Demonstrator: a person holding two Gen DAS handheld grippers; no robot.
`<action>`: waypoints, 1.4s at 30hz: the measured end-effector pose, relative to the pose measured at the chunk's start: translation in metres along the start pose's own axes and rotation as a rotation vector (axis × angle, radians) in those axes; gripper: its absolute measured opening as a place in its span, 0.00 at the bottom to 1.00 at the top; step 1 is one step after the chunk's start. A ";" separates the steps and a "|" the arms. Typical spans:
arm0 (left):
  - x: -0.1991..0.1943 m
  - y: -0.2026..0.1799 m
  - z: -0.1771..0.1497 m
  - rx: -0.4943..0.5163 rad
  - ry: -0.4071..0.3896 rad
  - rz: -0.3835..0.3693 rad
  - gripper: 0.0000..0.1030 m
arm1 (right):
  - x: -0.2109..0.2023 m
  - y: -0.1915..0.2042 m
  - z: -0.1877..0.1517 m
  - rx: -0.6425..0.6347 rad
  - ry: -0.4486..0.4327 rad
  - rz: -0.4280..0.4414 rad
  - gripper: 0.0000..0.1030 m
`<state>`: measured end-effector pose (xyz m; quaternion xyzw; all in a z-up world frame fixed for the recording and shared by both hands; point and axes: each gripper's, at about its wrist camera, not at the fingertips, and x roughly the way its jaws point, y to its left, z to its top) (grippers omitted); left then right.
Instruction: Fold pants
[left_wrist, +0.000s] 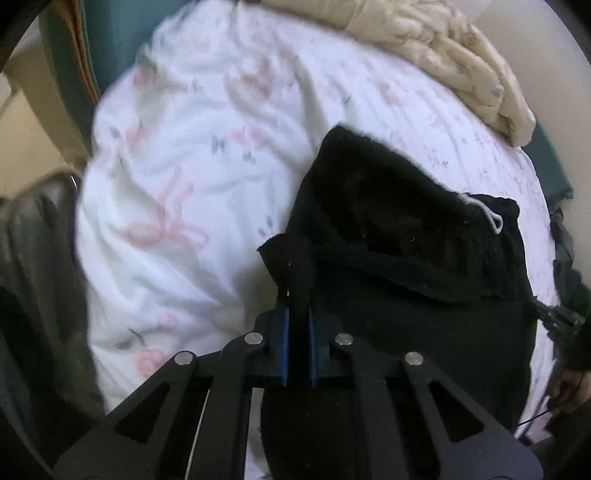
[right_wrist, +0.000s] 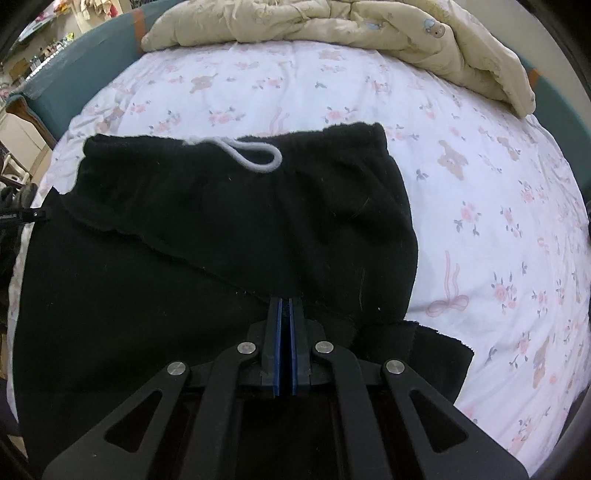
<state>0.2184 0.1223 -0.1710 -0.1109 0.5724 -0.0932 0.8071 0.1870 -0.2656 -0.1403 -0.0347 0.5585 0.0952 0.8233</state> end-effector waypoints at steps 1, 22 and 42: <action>-0.011 -0.004 0.000 0.019 -0.024 -0.003 0.06 | -0.004 0.001 -0.001 -0.005 -0.010 0.013 0.02; 0.002 -0.048 0.087 0.207 -0.158 0.157 0.03 | 0.012 -0.040 0.087 0.077 -0.196 0.021 0.02; -0.094 -0.036 0.005 0.060 -0.093 0.104 0.80 | -0.051 -0.017 0.035 0.151 -0.137 0.163 0.61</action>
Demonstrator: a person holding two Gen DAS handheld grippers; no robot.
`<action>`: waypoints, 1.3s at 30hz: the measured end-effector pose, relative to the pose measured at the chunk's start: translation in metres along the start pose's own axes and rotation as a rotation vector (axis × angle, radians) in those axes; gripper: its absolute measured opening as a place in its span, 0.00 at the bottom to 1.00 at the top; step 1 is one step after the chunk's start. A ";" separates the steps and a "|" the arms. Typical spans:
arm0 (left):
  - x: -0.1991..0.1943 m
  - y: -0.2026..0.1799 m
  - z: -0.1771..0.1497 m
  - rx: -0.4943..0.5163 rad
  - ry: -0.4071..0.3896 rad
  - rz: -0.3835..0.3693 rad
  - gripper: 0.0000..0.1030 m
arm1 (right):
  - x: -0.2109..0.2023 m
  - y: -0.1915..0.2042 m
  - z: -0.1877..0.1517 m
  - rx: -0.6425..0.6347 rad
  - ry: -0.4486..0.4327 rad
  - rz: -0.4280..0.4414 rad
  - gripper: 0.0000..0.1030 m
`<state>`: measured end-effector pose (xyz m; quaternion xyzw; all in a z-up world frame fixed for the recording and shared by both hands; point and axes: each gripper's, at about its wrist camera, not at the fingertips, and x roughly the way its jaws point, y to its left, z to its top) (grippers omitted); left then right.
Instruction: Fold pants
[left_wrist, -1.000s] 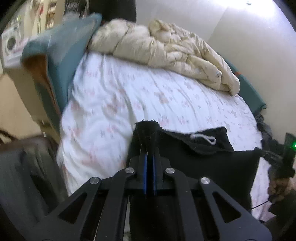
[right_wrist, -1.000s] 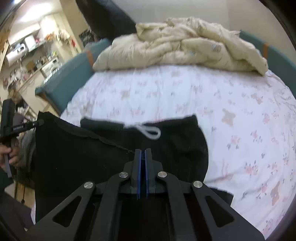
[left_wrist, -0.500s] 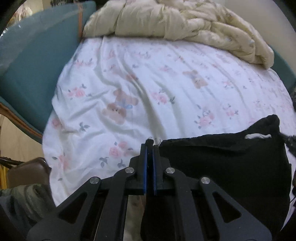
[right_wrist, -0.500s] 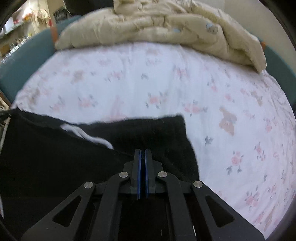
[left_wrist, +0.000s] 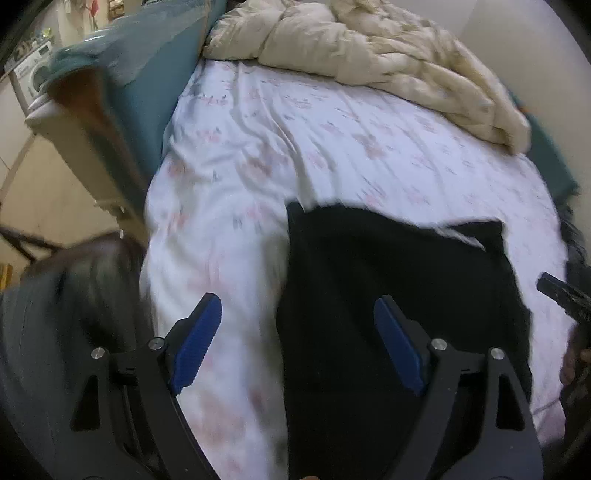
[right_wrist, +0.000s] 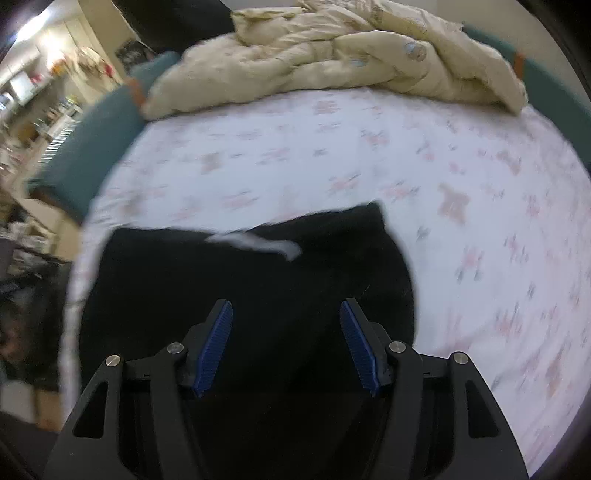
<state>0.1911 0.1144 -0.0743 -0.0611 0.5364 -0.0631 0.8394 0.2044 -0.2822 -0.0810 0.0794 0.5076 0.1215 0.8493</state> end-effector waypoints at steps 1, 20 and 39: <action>-0.014 -0.001 -0.018 0.004 0.007 -0.011 0.80 | -0.016 0.008 -0.015 0.011 0.005 0.053 0.61; -0.086 0.042 -0.265 -0.185 0.190 -0.063 0.80 | -0.034 0.082 -0.308 0.371 0.377 0.318 0.61; -0.053 -0.024 -0.276 0.316 0.249 -0.076 0.03 | -0.035 0.111 -0.294 0.138 0.271 0.286 0.03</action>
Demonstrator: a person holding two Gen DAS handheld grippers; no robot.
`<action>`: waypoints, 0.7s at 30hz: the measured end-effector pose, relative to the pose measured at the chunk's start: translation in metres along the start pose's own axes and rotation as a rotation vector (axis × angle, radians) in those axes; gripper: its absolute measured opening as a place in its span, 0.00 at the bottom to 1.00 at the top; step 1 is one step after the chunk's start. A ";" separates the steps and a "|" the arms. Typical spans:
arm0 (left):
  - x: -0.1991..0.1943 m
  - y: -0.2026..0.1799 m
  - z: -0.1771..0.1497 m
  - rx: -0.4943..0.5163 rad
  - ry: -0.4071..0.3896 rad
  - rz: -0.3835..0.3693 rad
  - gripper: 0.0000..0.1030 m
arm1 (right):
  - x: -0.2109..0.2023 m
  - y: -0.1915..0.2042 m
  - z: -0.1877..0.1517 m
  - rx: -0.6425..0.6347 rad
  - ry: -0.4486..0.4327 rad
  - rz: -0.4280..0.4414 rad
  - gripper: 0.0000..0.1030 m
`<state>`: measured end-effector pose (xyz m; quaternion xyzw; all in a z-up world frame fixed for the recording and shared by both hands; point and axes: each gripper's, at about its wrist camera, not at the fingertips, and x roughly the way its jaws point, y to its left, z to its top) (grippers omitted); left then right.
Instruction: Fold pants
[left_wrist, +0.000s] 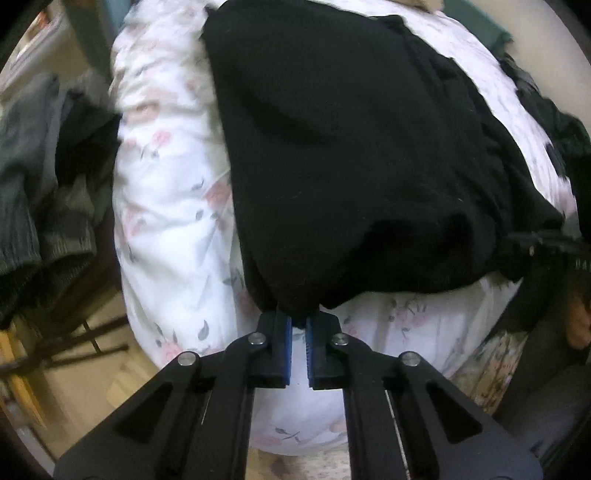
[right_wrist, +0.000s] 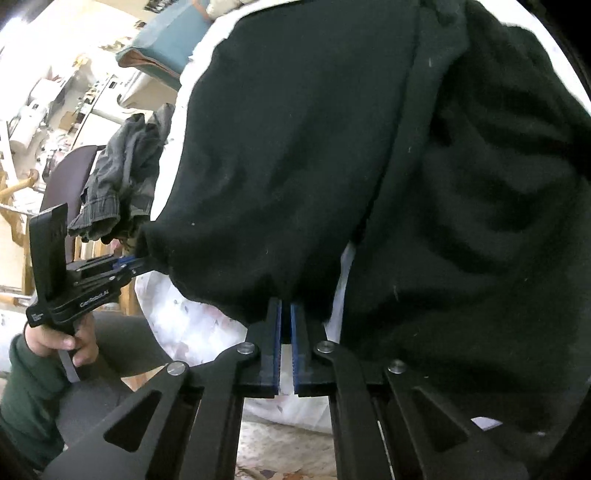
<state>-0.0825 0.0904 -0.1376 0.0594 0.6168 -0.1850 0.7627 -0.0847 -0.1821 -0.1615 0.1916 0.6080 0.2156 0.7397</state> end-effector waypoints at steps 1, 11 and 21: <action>-0.005 -0.003 0.000 0.031 -0.007 0.000 0.02 | -0.004 -0.002 -0.001 0.002 -0.006 0.009 0.03; -0.024 0.023 0.001 0.040 0.024 -0.032 0.02 | -0.032 -0.006 -0.005 0.000 0.001 0.004 0.01; -0.024 0.040 -0.007 -0.119 0.084 0.085 0.53 | -0.011 -0.005 -0.009 0.011 0.110 -0.121 0.06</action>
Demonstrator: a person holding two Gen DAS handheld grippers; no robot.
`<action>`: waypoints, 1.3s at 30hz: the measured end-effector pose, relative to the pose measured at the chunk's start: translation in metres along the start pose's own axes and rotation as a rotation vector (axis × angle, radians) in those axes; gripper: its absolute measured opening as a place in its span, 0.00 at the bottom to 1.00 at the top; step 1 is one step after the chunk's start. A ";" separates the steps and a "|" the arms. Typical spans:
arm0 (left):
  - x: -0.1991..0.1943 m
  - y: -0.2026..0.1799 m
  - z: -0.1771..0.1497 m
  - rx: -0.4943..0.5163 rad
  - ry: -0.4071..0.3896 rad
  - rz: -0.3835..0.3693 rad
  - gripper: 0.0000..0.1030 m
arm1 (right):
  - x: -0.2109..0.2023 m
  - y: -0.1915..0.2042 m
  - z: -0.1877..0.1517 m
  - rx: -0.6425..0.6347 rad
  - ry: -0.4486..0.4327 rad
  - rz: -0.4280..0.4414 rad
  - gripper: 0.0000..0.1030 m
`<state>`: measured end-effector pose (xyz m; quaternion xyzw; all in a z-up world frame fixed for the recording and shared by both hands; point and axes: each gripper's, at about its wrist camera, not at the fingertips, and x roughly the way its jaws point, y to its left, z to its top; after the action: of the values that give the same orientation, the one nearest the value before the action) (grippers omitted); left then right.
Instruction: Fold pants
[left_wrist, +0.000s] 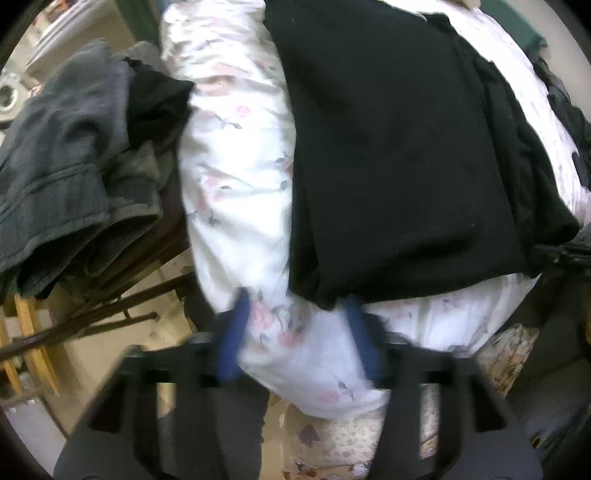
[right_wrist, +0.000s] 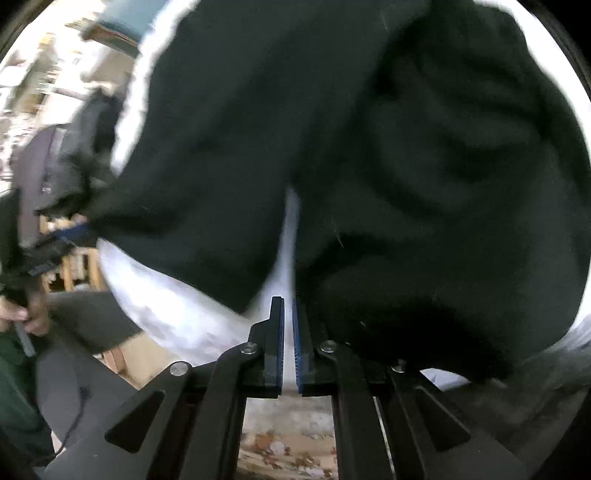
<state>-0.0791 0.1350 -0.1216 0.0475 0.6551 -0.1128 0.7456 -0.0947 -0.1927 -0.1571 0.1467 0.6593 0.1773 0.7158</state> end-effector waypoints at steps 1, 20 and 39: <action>-0.014 -0.002 -0.001 -0.014 -0.052 -0.041 0.53 | -0.006 0.006 0.002 -0.017 -0.023 0.015 0.06; 0.052 -0.064 0.027 0.007 -0.009 0.003 0.59 | 0.084 0.018 0.040 0.106 0.068 0.080 0.08; 0.011 -0.084 0.100 -0.215 -0.265 -0.105 0.77 | -0.127 -0.195 0.146 0.411 -0.535 -0.095 0.65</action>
<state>-0.0003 0.0306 -0.1125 -0.0818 0.5610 -0.0861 0.8193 0.0534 -0.4208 -0.1176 0.2982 0.4761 -0.0374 0.8264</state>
